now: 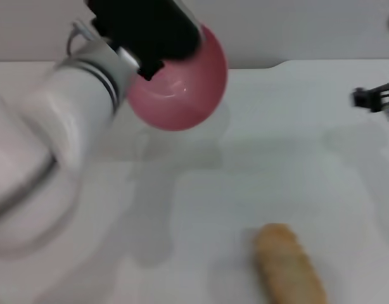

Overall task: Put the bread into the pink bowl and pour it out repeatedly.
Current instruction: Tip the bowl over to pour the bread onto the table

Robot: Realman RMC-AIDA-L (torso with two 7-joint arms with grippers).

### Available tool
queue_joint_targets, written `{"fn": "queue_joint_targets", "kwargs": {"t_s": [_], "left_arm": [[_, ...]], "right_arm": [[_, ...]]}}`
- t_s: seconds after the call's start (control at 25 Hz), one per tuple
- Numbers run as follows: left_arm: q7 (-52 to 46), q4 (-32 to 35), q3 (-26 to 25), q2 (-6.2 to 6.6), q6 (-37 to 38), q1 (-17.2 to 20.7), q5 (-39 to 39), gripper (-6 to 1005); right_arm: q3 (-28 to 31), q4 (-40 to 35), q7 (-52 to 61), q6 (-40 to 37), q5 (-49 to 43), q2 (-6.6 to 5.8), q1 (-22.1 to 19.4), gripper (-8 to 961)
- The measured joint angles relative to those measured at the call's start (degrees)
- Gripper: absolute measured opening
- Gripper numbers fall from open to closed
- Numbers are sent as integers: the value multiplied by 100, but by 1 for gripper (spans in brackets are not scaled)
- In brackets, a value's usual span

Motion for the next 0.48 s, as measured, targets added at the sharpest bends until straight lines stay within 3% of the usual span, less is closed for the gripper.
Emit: {"fn": "queue_joint_targets", "kwargs": {"t_s": [0.2, 0.48], "left_arm": [[39, 125, -1048, 33, -1263, -522, -2017, 44], [75, 121, -1573, 37, -2073, -651, -2797, 44]], "right_arm": [[-192, 278, -435, -96, 865, -15, 303, 788], [-659, 929, -448, -49, 1411, -5, 904, 787]]}}
